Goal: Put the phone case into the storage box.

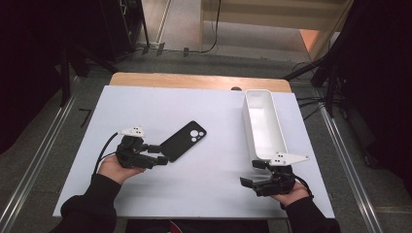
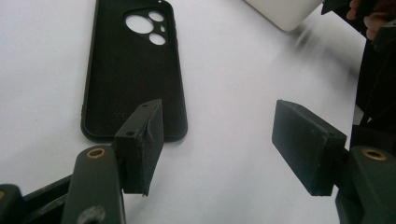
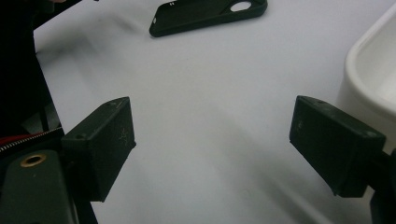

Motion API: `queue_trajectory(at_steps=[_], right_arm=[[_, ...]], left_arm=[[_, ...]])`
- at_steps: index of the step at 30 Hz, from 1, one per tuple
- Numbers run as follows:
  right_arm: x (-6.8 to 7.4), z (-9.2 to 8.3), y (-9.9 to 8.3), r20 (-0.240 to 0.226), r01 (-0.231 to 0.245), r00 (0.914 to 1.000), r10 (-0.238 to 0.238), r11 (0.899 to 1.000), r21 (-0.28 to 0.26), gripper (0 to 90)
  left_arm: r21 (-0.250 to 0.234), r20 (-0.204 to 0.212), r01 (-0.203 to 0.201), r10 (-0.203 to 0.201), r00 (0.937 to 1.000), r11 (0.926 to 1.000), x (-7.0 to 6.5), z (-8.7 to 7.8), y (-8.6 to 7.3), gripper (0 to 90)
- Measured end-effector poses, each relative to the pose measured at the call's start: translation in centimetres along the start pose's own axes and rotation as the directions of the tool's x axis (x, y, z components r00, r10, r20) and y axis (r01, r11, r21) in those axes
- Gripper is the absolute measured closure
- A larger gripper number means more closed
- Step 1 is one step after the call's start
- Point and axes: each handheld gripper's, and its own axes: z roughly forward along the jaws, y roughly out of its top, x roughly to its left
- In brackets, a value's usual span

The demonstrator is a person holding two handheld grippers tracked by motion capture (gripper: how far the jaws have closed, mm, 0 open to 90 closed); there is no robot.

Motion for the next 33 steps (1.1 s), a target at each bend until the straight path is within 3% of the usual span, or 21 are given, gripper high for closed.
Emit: queue_trajectory(at_steps=[16, 21, 33], right_arm=[[0.0, 0.0, 0.0, 0.009, 0.011, 0.9999, -0.011, 1.000, 0.016, 12.8], [0.0, 0.1, 0.0, 0.010, 0.012, 0.9999, -0.012, 1.000, 0.015, 12.8], [0.0, 0.1, 0.0, 0.009, 0.007, 0.9999, -0.007, 0.999, 0.032, 12.8]], left_arm=[[-0.017, 0.023, 0.010, -0.009, 0.9997, 0.9998, -1.8, -1.0, -2.5, 28.7], [0.008, 0.005, 0.003, -0.003, 1.0000, 1.0000, -2.1, -1.0, -3.3, 28.7], [0.010, -0.002, 0.018, -0.018, 0.9998, 0.9998, -1.9, -1.5, -3.7, 28.7]])
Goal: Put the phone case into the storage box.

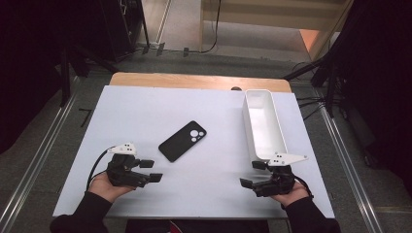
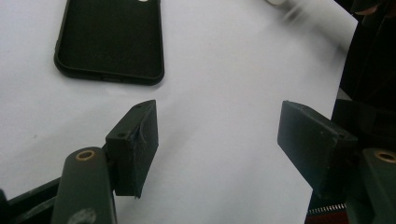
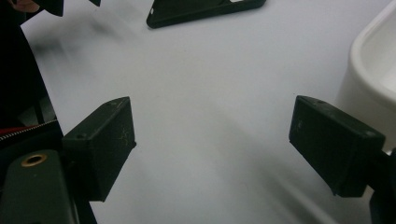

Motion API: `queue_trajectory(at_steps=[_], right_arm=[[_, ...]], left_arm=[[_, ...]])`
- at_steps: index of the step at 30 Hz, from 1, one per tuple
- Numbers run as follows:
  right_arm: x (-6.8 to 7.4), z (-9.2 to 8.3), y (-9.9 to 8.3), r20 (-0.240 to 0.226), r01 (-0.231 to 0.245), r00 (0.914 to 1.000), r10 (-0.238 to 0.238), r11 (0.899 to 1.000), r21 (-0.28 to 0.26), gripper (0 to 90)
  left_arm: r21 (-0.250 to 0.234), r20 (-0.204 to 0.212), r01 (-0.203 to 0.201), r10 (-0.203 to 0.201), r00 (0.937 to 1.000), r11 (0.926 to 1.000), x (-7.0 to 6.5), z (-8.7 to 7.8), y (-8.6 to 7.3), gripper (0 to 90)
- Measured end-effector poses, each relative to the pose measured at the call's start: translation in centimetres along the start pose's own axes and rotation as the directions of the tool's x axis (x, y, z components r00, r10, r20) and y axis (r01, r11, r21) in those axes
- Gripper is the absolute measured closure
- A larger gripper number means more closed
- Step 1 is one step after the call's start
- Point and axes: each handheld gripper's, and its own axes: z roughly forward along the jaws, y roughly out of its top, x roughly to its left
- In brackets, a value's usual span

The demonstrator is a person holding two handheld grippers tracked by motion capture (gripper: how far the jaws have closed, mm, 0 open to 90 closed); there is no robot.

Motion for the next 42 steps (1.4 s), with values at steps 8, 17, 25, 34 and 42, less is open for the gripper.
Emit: queue_trajectory(at_steps=[8, 17, 25, 34, 42], right_arm=[[0.0, -0.1, 0.0, -0.003, -0.001, 1.0000, 0.001, 1.000, -0.004, 12.8], [0.0, -0.1, 0.0, -0.004, -0.003, 1.0000, 0.003, 1.000, 0.000, 12.8], [0.0, 0.0, 0.0, -0.006, -0.001, 1.0000, 0.001, 1.000, -0.001, 12.8], [0.0, 0.0, 0.0, -0.006, 0.000, 1.0000, 0.000, 1.000, 0.003, 12.8], [0.0, 0.0, 0.0, -0.006, -0.001, 1.0000, 0.001, 1.000, 0.002, 12.8]], left_arm=[[-0.021, -0.014, 0.003, -0.004, 0.9999, 0.9998, 0.4, -0.2, 0.5, 28.7], [-0.029, -0.035, 0.027, -0.028, 0.9990, 0.9992, 1.5, -0.2, 1.5, 28.7], [-0.035, -0.063, 0.033, -0.035, 0.9974, 0.9988, 2.3, 0.1, 2.4, 28.6], [-0.032, -0.067, 0.023, -0.025, 0.9974, 0.9992, 2.9, 0.7, 3.7, 25.8], [-0.032, -0.085, 0.036, -0.039, 0.9956, 0.9988, 3.4, 1.3, 5.0, 0.0]])
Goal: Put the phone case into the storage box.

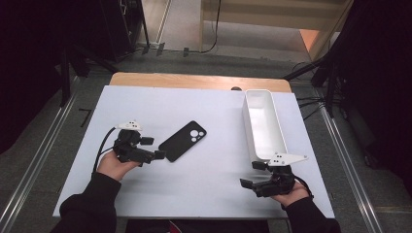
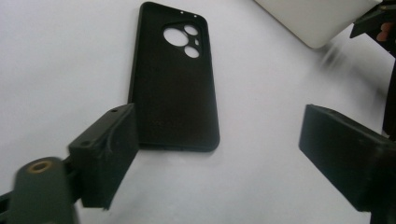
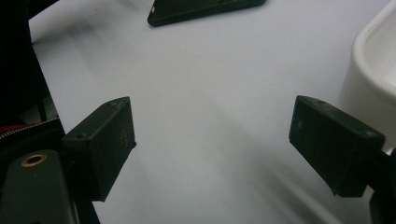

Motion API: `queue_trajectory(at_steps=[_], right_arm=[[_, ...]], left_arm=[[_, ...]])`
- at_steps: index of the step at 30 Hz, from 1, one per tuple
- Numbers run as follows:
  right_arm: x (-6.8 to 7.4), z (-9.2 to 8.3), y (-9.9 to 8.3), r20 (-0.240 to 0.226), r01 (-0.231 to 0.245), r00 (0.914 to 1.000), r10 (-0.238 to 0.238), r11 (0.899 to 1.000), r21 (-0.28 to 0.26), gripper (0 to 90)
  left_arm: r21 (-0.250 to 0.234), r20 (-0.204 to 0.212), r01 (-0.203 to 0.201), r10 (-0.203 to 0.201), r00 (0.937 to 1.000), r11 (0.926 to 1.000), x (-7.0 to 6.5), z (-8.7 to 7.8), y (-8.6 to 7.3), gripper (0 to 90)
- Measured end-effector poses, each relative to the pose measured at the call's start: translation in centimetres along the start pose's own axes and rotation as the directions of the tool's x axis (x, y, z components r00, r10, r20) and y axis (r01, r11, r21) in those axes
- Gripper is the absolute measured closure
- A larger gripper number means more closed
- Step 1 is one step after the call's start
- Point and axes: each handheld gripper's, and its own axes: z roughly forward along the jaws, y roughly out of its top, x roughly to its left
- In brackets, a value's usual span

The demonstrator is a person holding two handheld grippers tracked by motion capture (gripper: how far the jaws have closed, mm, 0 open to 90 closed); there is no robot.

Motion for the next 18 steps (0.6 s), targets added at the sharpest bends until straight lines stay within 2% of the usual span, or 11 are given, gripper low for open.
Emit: queue_trajectory(at_steps=[3, 6, 10, 14, 18], right_arm=[[0.0, 0.0, 0.0, -0.001, -0.001, 1.0000, 0.001, 1.000, -0.001, 12.8], [0.0, 0.0, 0.0, -0.001, 0.001, 1.0000, -0.001, 1.000, -0.003, 12.8], [0.0, 0.0, 0.0, -0.001, -0.001, 1.0000, 0.001, 1.000, -0.005, 12.8], [0.0, 0.0, 0.0, 0.001, -0.002, 1.0000, 0.002, 1.000, -0.004, 12.8], [0.0, 0.0, 0.0, -0.001, -0.004, 1.0000, 0.004, 1.000, -0.002, 12.8]], left_arm=[[0.001, 0.017, -0.009, 0.009, 0.9998, 1.0000, 0.0, 0.1, 0.5, 0.0], [0.014, 0.008, -0.034, 0.034, 0.9994, 0.9993, 0.0, 0.4, 1.1, 0.0], [0.004, 0.013, -0.038, 0.038, 0.9992, 0.9993, 0.0, 0.7, 1.8, 0.0], [0.035, -0.019, -0.061, 0.062, 0.9979, 0.9975, 0.0, 1.2, 2.4, 0.4], [0.019, -0.021, -0.050, 0.050, 0.9985, 0.9986, 0.3, 1.6, 2.9, 2.5]])
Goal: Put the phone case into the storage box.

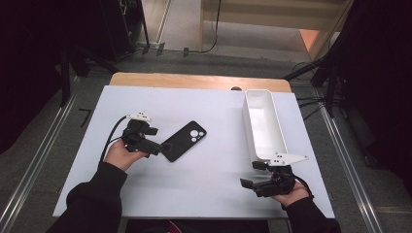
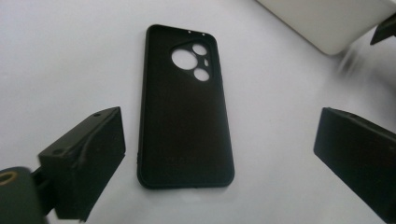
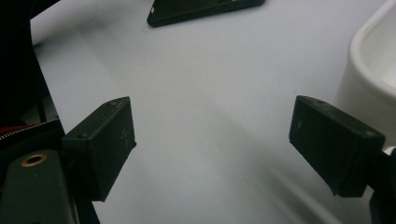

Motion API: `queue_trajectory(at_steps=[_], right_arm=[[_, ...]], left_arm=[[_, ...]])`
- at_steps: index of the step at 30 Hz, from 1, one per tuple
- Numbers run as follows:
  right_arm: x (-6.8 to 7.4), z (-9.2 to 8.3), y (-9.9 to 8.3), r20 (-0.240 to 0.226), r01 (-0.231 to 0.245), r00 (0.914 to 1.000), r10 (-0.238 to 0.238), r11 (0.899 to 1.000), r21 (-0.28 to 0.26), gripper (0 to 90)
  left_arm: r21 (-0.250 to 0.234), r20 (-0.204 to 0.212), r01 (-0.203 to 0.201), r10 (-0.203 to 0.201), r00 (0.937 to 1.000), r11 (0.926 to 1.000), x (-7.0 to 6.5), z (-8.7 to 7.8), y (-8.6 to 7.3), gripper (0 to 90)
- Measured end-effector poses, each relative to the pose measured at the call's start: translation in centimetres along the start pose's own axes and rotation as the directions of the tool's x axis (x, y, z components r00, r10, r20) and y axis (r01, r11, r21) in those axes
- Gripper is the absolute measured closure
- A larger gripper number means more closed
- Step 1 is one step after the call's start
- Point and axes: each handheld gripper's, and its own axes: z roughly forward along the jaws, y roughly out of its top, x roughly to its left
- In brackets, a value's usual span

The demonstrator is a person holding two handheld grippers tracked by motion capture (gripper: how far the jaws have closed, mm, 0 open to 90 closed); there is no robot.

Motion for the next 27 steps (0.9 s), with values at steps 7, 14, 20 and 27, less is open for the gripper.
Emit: queue_trajectory(at_steps=[7, 14, 20, 27], right_arm=[[0.0, 0.0, 0.0, -0.001, -0.001, 1.0000, 0.001, 1.000, 0.001, 12.8], [0.0, 0.0, 0.0, -0.001, -0.003, 1.0000, 0.003, 1.000, 0.001, 12.8], [0.0, 0.0, 0.0, -0.002, -0.005, 1.0000, 0.005, 1.000, 0.001, 12.8], [-0.1, 0.0, 0.0, -0.003, -0.006, 1.0000, 0.006, 1.000, 0.000, 12.8]], left_arm=[[-0.007, -0.010, 0.000, 0.000, 1.0000, 1.0000, 0.3, 0.8, 0.9, 2.5], [-0.010, -0.013, 0.012, -0.012, 0.9998, 0.9999, 0.5, 1.6, 1.6, 2.5], [-0.007, -0.014, 0.016, -0.017, 0.9998, 0.9998, 0.9, 2.6, 2.2, 2.6], [-0.014, -0.031, 0.001, -0.001, 0.9995, 0.9999, 1.0, 3.7, 2.6, 2.6]])
